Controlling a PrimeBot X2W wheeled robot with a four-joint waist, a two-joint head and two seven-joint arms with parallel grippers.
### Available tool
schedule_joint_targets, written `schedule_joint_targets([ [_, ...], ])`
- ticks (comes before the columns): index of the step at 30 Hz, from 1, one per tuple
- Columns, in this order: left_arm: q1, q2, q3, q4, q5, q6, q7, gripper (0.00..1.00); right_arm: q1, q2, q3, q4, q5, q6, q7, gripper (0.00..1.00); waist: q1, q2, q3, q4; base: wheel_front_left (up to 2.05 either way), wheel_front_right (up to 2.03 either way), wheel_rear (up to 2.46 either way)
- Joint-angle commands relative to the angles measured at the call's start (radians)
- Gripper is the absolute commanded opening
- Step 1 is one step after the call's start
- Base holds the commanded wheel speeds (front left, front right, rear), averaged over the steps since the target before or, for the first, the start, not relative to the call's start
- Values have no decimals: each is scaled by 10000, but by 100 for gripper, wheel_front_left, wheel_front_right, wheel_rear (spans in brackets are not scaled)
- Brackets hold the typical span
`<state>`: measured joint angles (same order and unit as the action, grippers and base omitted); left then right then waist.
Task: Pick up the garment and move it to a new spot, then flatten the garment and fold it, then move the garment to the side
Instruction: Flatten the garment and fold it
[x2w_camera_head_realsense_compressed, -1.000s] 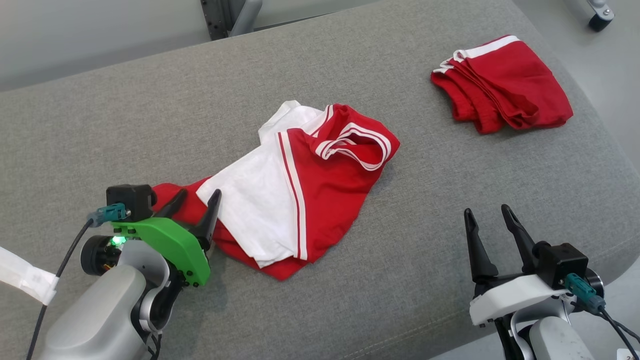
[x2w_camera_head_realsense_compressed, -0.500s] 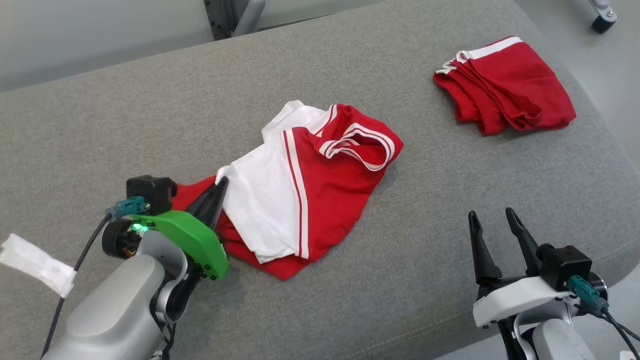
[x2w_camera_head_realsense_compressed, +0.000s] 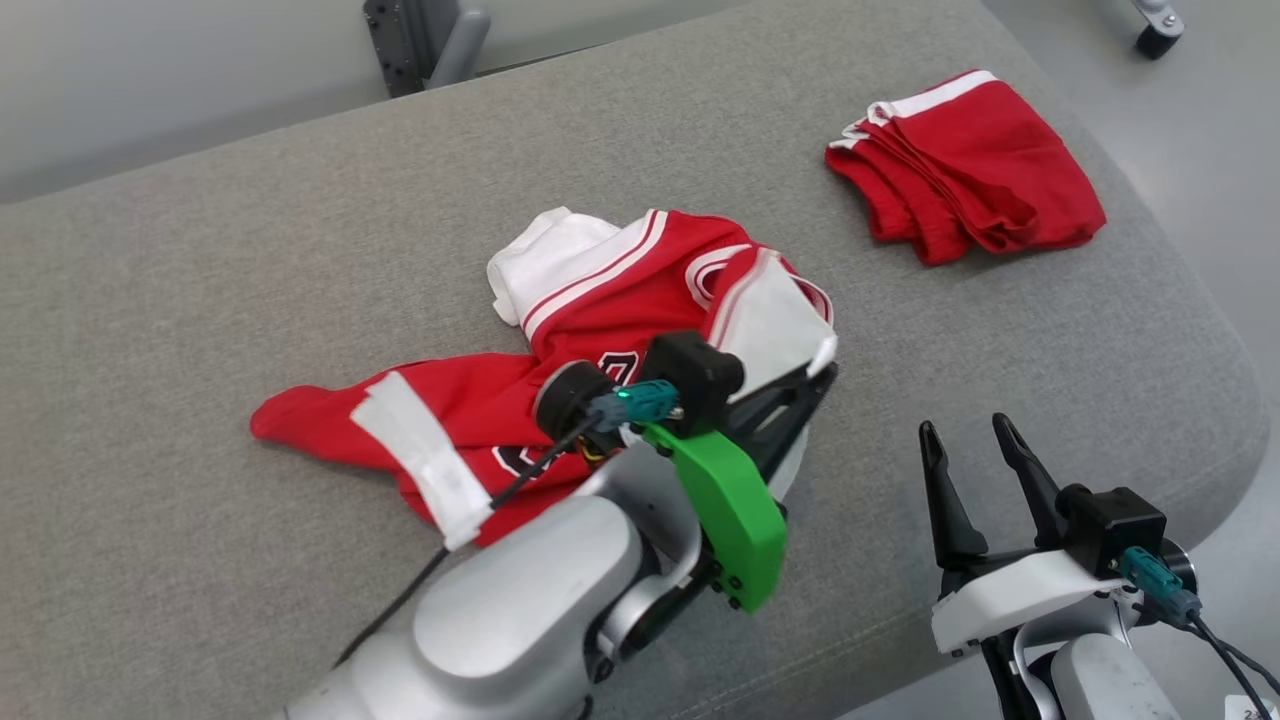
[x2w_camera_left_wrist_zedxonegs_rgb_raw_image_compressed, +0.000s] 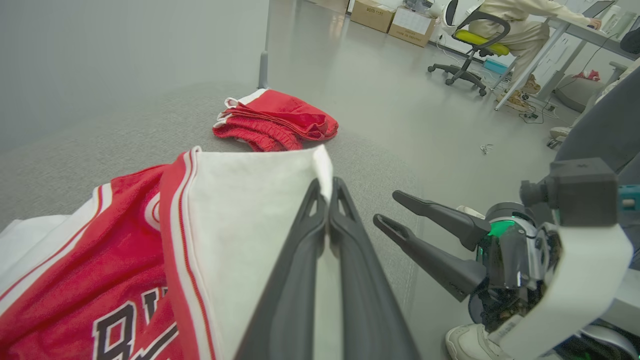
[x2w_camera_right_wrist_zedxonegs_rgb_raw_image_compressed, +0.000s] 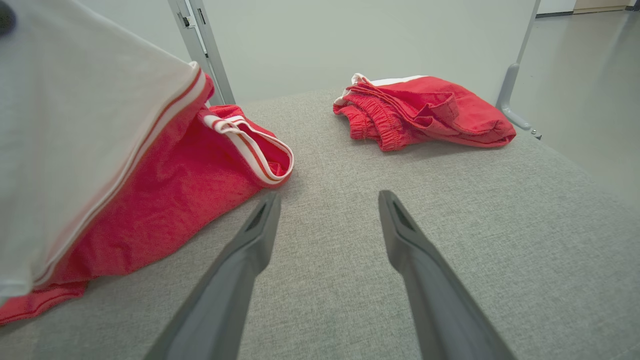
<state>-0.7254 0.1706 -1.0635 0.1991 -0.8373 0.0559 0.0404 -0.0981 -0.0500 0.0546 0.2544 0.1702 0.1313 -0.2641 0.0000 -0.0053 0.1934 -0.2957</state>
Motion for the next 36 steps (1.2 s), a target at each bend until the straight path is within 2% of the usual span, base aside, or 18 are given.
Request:
schedule_joint_targets([
  [1, -113, -404, -227, 440, 98, -52, 27, 0, -146, -11, 51, 2, 127, -12, -4, 100, 0, 53, 180, -393, 0, 0, 0],
  [6, -26, -964, -446, 1937, 128, -85, -559, 0, -131, -10, 107, 28, 361, -12, -4, 100, 0, 53, 476, -760, 0, 0, 0],
  [7, 10, -1032, -459, 2214, 139, -70, -734, 15, -119, -11, 84, 27, 391, -12, -4, 100, 0, 53, 544, -786, 0, 0, 0],
  [8, 10, -1032, -459, 2214, 139, -70, -734, 15, -119, -11, 84, 27, 391, -12, -4, 100, 0, 53, 544, -786, 0, 0, 0],
  [9, 52, -1080, -484, 2439, 118, -84, -903, 53, -103, -8, 64, 28, 426, -12, -4, 100, 0, 53, 596, -793, 0, 0, 0],
  [10, 90, -1109, -516, 2597, 76, -118, -1028, 100, -66, -8, 20, 46, 432, -12, -4, 100, 0, 53, 639, -778, 0, 0, 0],
  [13, 236, -1160, -521, 2769, -223, -289, -1266, 100, -8, -8, -96, 26, 484, -12, -4, 100, 0, 53, 710, -661, 0, 0, 0],
  [16, 360, -1176, -376, 2439, -458, -252, -1453, 100, 27, -10, -207, 27, 513, -12, -4, 100, 0, 53, 673, -477, 0, 0, 0],
  [20, 558, -608, -130, 1464, -637, -4, -1386, 100, 98, -10, -352, -22, 476, -12, -4, 100, 0, 53, 542, -112, 0, 0, 0],
  [24, 698, 690, 255, 317, -527, 680, -1082, 100, 141, -11, -432, -92, 413, -12, -3, 100, 0, 53, 435, 212, 0, 0, 0],
  [28, 974, 2419, 991, -562, -805, 1213, -697, 100, 169, -14, -441, -131, 402, -12, -3, 100, 0, 53, 447, 398, 0, 0, 0],
  [31, 1193, 3741, 1402, -662, -957, 1320, -446, 100, 171, -11, -401, -138, 383, -12, -3, 100, 0, 53, 509, 475, 0, 0, 0],
  [33, 1366, 4334, 1589, -548, -1210, 1347, -231, 100, 151, -13, -397, -149, 359, -12, -3, 100, 0, 53, 573, 488, 0, 0, 0],
  [36, 1424, 5114, 1637, -343, -1356, 891, 87, 100, 148, -11, -446, -140, 309, -12, -3, 100, 0, 53, 672, 536, 0, 0, 0],
])
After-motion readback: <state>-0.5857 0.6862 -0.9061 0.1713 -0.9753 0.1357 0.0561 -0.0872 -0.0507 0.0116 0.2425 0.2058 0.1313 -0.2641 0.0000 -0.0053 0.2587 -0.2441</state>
